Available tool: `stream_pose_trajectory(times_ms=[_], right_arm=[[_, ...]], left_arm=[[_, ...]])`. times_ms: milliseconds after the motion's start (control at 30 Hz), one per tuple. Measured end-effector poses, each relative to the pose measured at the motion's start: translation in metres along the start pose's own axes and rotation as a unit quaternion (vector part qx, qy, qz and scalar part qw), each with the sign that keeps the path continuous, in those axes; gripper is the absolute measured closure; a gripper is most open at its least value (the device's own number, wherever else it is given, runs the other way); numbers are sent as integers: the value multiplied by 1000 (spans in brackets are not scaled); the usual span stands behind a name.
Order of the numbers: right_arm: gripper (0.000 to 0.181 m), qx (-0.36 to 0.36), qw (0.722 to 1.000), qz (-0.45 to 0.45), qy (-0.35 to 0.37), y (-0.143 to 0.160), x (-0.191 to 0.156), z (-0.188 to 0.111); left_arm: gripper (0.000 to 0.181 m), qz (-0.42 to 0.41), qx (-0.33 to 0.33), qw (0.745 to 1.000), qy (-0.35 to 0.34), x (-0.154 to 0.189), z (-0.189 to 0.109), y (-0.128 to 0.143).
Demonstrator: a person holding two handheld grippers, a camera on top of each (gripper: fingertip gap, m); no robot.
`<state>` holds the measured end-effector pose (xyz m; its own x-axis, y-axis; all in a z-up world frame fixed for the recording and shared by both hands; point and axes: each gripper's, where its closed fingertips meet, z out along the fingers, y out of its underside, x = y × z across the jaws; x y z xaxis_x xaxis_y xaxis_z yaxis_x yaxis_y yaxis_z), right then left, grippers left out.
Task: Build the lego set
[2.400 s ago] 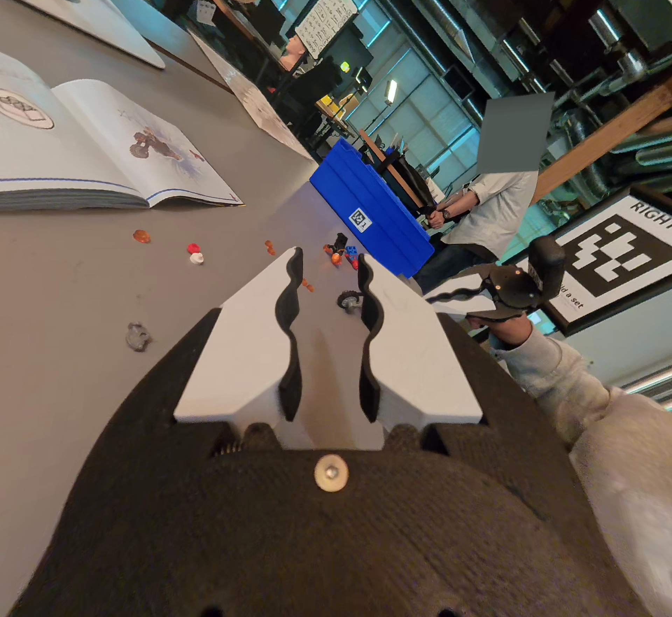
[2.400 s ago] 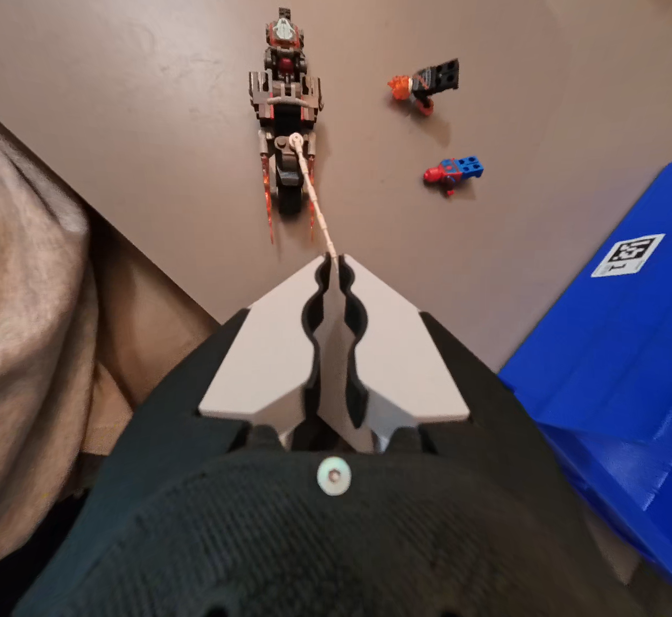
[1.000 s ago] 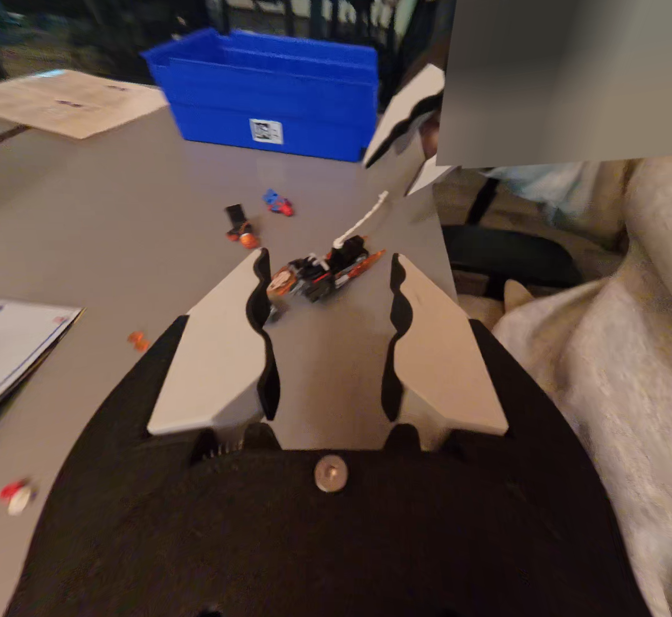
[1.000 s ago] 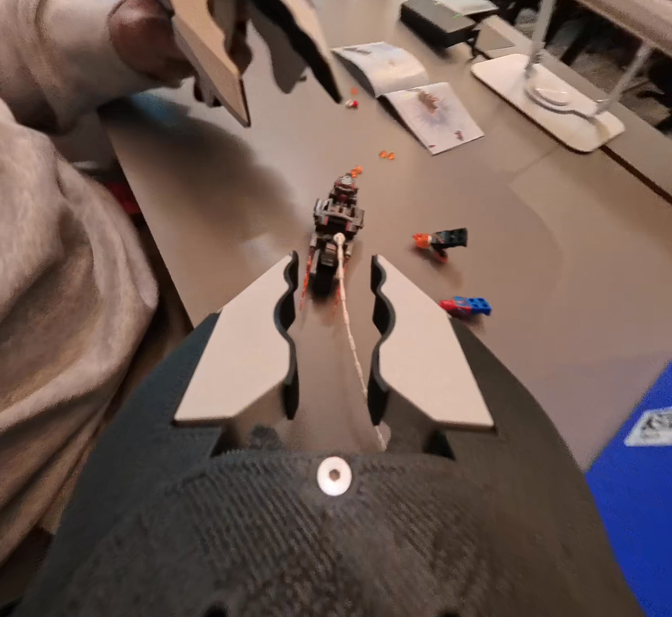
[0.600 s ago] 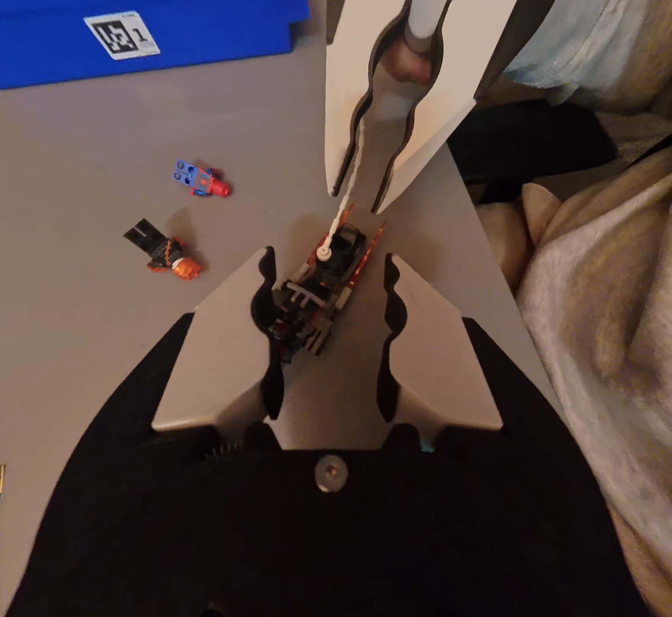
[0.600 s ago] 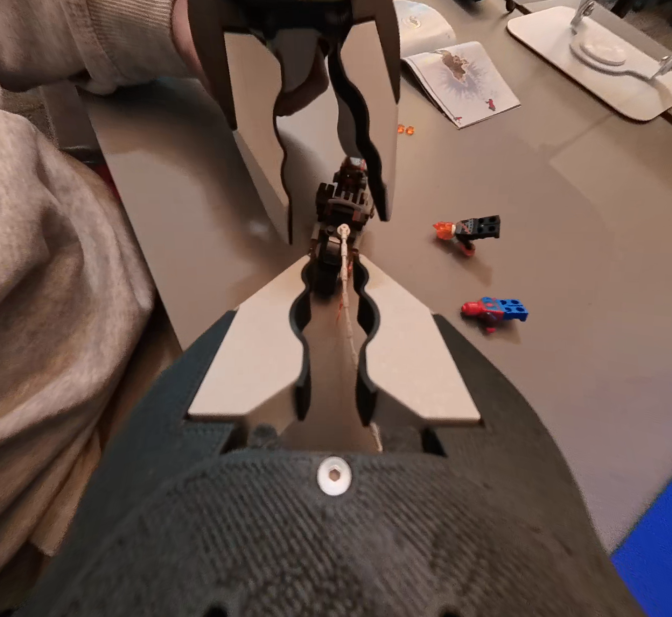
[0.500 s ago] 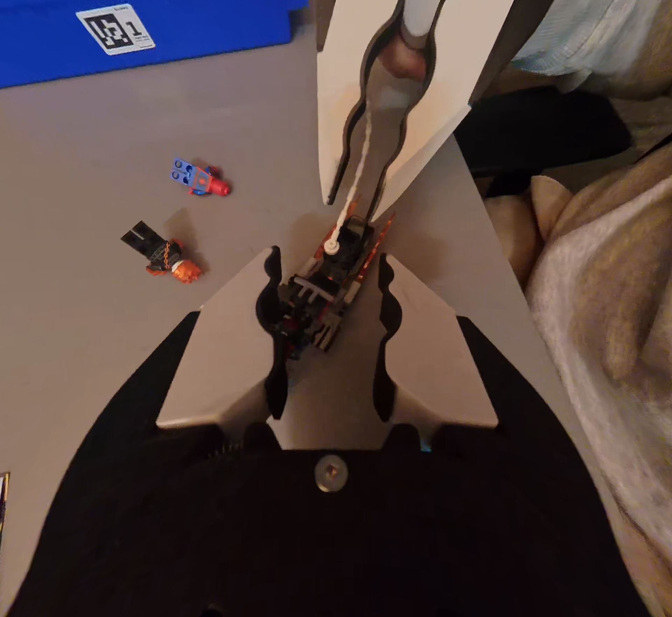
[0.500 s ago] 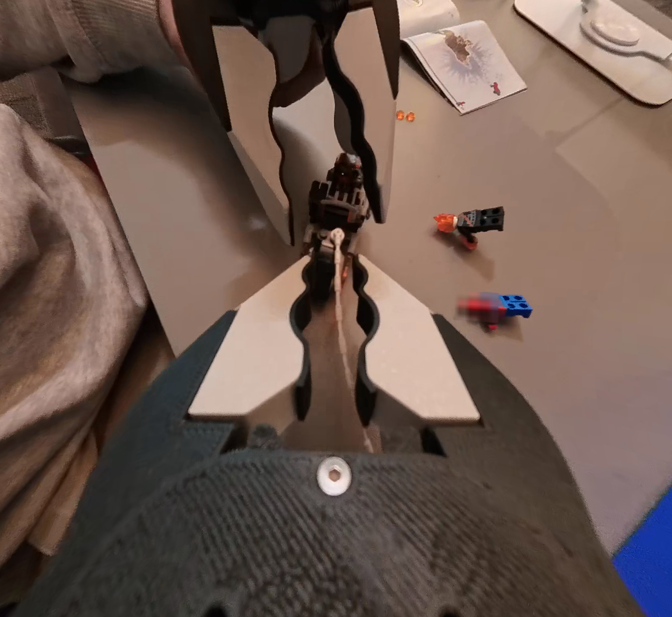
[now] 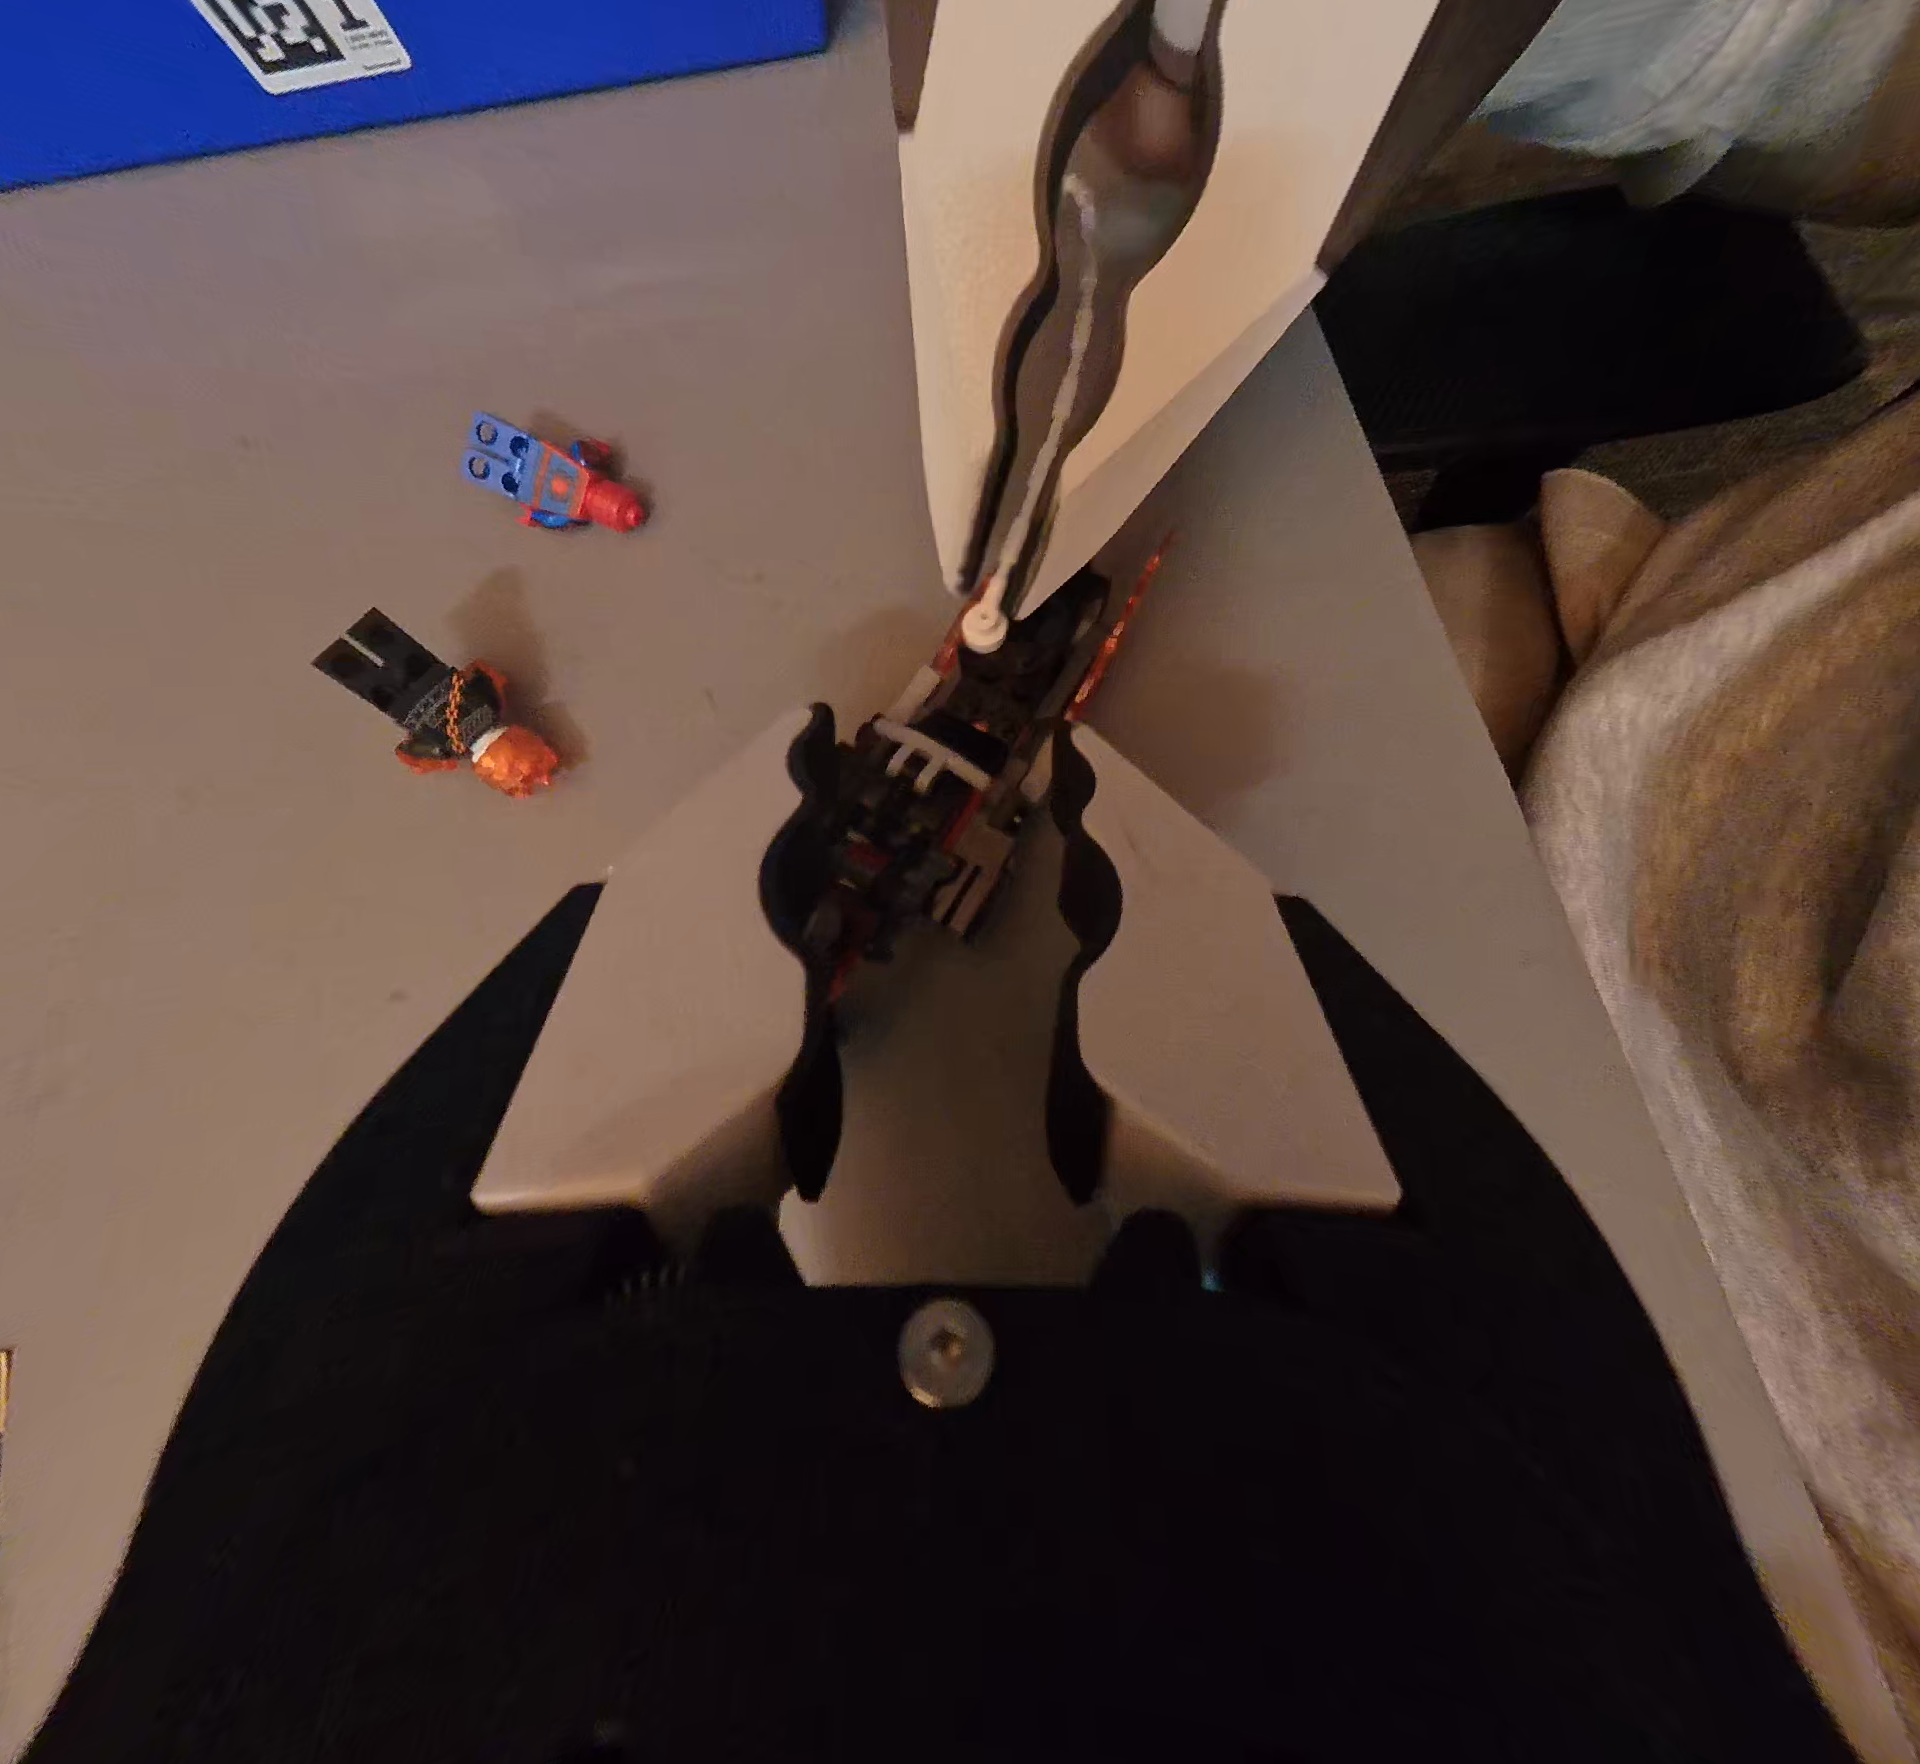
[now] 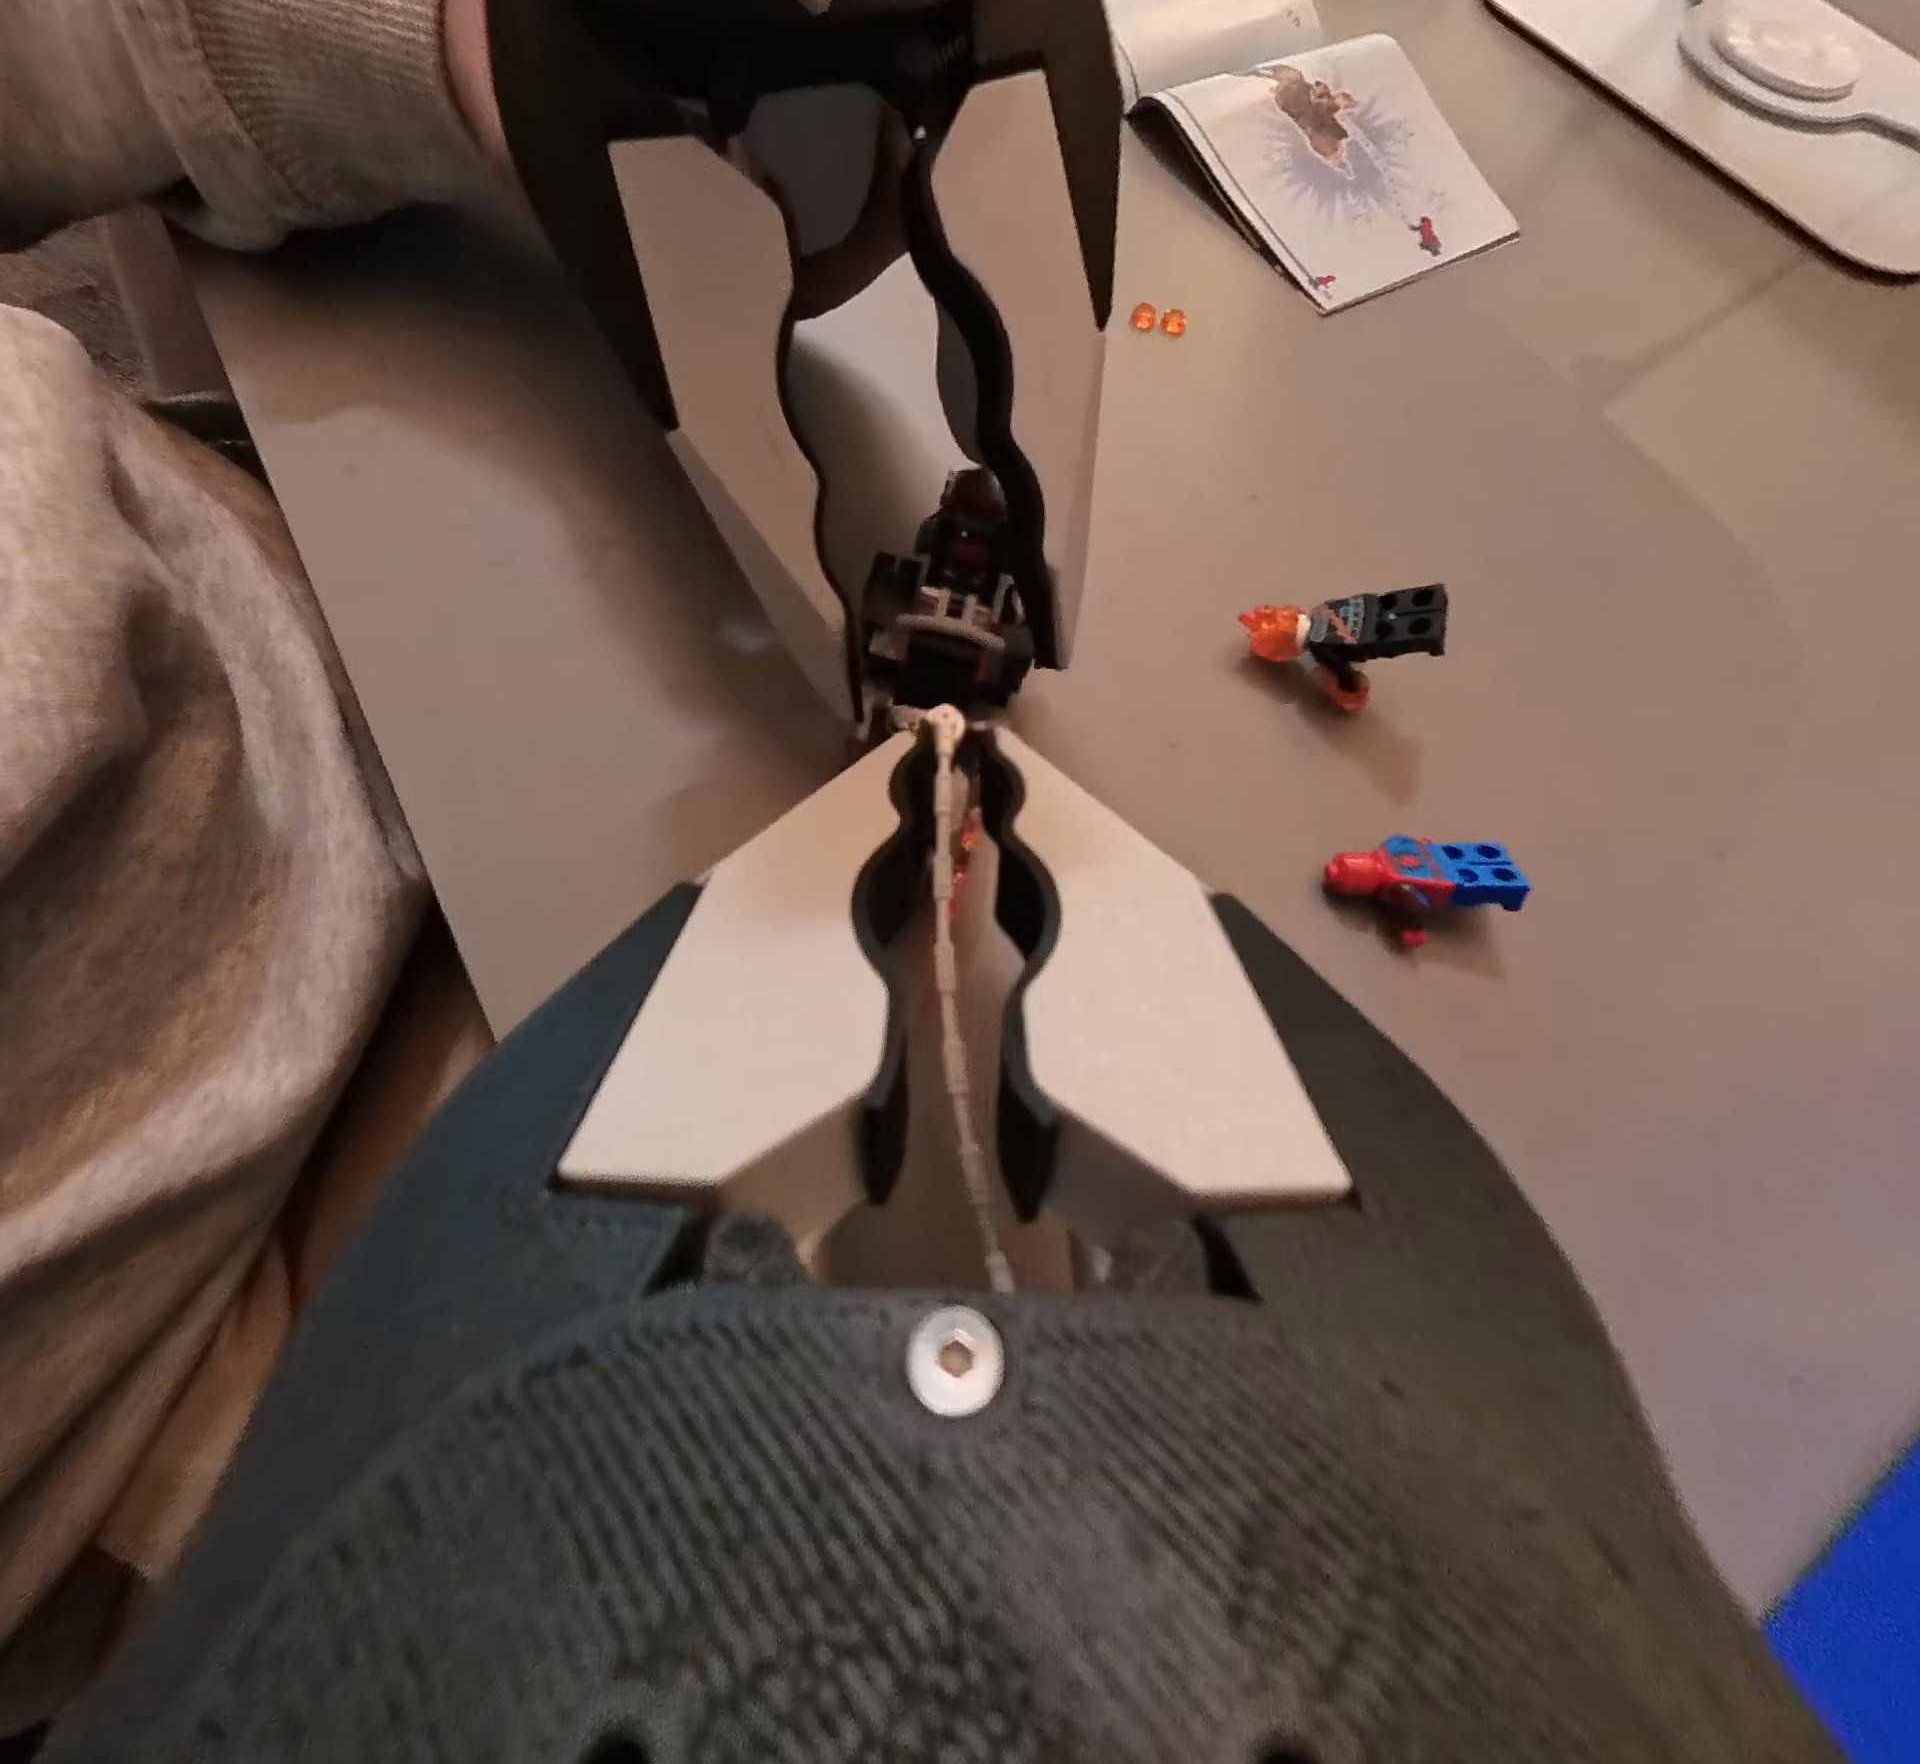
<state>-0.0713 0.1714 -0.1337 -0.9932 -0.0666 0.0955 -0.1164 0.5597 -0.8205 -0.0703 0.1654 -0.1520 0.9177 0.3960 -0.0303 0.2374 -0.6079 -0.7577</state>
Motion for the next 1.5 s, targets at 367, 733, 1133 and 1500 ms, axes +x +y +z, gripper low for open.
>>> stream_pose_trajectory(times_ms=[367,733,1133,1500], right_arm=[[181,-1,1000,14,0,-1,-2,-7],[181,-21,1000,19,-13,3,-6,-3],[181,-29,966,250,-60,3,-6,-2],[152,25,948,307,-82,-5,-1,-8]], left_arm=[[132,-6,36,999,20,10,-5,-19],[147,15,-10,1000,17,15,8,-22],[150,18,-20,1000,-2,12,8,-18],[151,19,-29,999,-17,8,7,-14]])
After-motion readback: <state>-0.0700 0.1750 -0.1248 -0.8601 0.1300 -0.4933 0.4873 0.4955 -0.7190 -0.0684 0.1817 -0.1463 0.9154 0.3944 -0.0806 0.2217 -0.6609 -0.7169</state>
